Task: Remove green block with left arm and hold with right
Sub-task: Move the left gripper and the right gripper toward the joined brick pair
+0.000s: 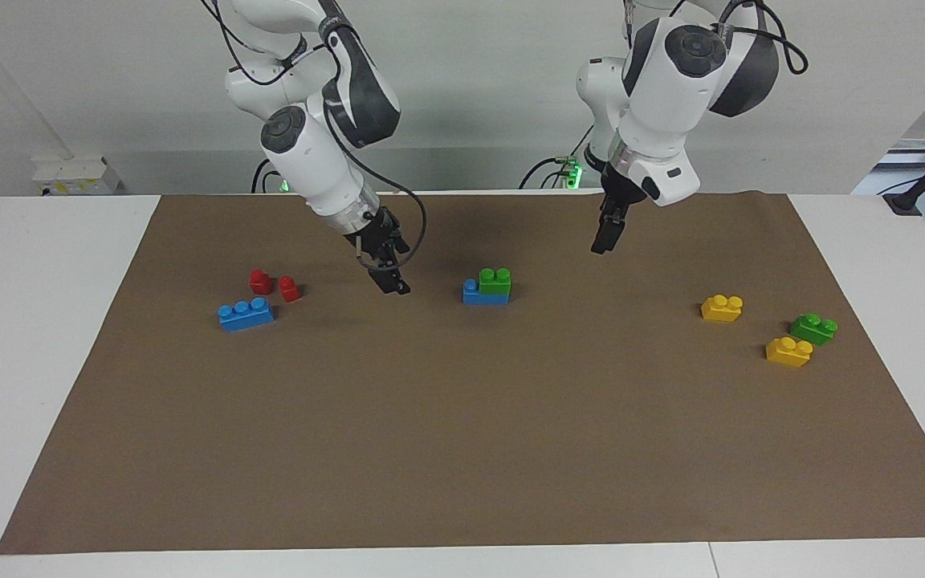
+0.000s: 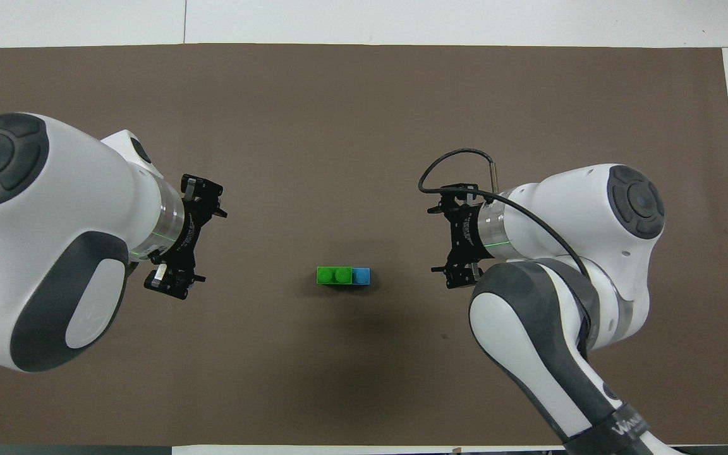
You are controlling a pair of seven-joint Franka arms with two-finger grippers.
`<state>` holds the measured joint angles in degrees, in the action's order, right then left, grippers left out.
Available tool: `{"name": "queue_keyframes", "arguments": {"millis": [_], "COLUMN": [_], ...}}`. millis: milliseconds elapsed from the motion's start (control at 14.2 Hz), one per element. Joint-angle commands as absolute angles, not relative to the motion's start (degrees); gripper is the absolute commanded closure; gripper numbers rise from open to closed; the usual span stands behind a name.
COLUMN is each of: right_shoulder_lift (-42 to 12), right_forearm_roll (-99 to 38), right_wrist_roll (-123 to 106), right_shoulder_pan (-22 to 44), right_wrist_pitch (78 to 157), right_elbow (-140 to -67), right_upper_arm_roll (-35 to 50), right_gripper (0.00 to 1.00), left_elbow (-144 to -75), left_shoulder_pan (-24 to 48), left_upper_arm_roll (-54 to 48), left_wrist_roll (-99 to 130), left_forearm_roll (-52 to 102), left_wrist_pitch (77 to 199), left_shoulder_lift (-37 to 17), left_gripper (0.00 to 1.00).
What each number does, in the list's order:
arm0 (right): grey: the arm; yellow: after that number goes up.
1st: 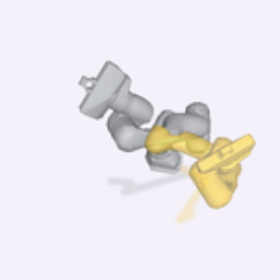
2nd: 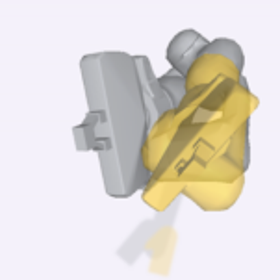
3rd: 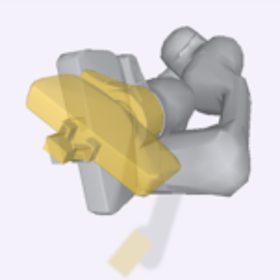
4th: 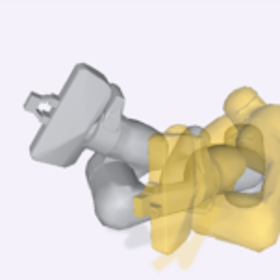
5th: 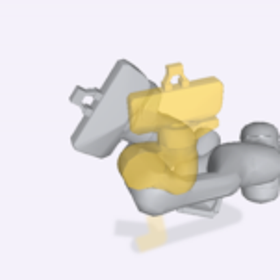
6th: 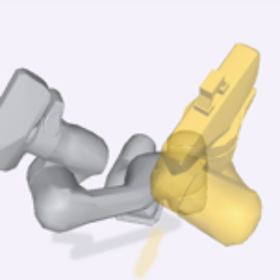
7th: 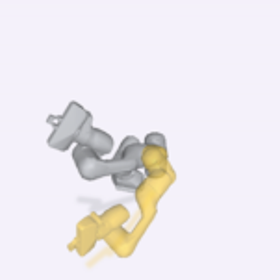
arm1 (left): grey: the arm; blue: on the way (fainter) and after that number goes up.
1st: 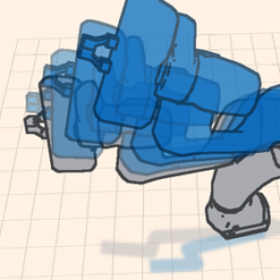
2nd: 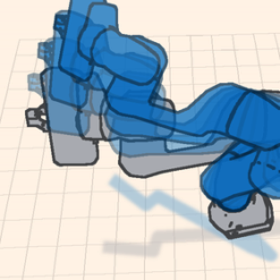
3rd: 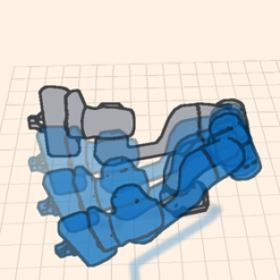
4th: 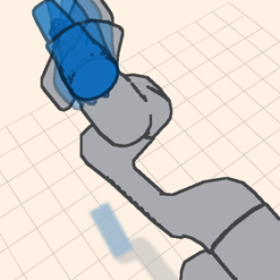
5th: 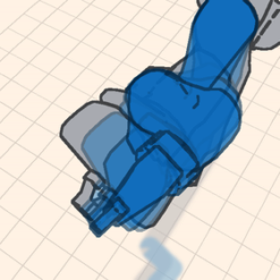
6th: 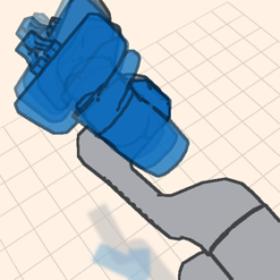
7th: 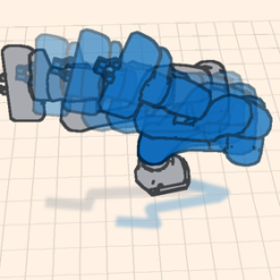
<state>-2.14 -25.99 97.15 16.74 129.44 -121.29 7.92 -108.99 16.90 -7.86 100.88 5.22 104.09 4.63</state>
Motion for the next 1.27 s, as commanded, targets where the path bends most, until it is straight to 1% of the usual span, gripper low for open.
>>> {"name": "queue_keyframes", "arguments": {"millis": [0, 141, 282, 493, 705, 987, 1198], "right_shoulder_lift": [-1.93, -2.55, -2.72, -3.08, -4.74, -7.46, -8.69], "right_forearm_roll": [-28.73, -29.53, -31.72, -34.36, -36.12, -36.56, -36.56], "right_wrist_roll": [97.56, 97.65, 97.91, 98.0, 98.0, 97.74, 97.47], "right_shoulder_pan": [18.02, 20.02, 20.92, 24.16, 26.54, 28.65, 29.09], "right_wrist_pitch": [132.36, 134.37, 138.84, 143.25, 146.59, 148.27, 149.32], "right_elbow": [-123.49, -123.84, -125.76, -127.52, -128.06, -128.23, -128.23], "right_upper_arm_roll": [7.82, 7.82, 7.91, 7.82, 7.82, 7.82, 7.82], "right_gripper": [0.03, 0.03, 0.03, 0.03, 0.03, 0.03, 0.03], "left_elbow": [-114.16, -116.27, -117.42, -119.7, -121.46, -122.17, -124.45], "left_shoulder_pan": [19.77, 21.7, 23.37, 25.74, 28.82, 31.81, 32.87], "left_upper_arm_roll": [-7.03, -7.03, -7.03, -7.03, -7.03, -6.94, -6.94], "left_wrist_roll": [108.52, 112.83, 115.12, 119.7, 123.12, 126.47, 127.44], "left_forearm_roll": [6.42, 6.42, 6.42, 6.42, 6.33, 6.24, 5.89], "left_wrist_pitch": [109.23, 113.01, 115.83, 119.95, 122.6, 125.76, 127.26], "left_shoulder_lift": [7.99, 8.17, 7.91, 7.03, 5.28, 2.2, 1.94], "left_gripper": [0.0, 0.0, 0.0, 0.0, 0.0, 0.0, 0.0]}}
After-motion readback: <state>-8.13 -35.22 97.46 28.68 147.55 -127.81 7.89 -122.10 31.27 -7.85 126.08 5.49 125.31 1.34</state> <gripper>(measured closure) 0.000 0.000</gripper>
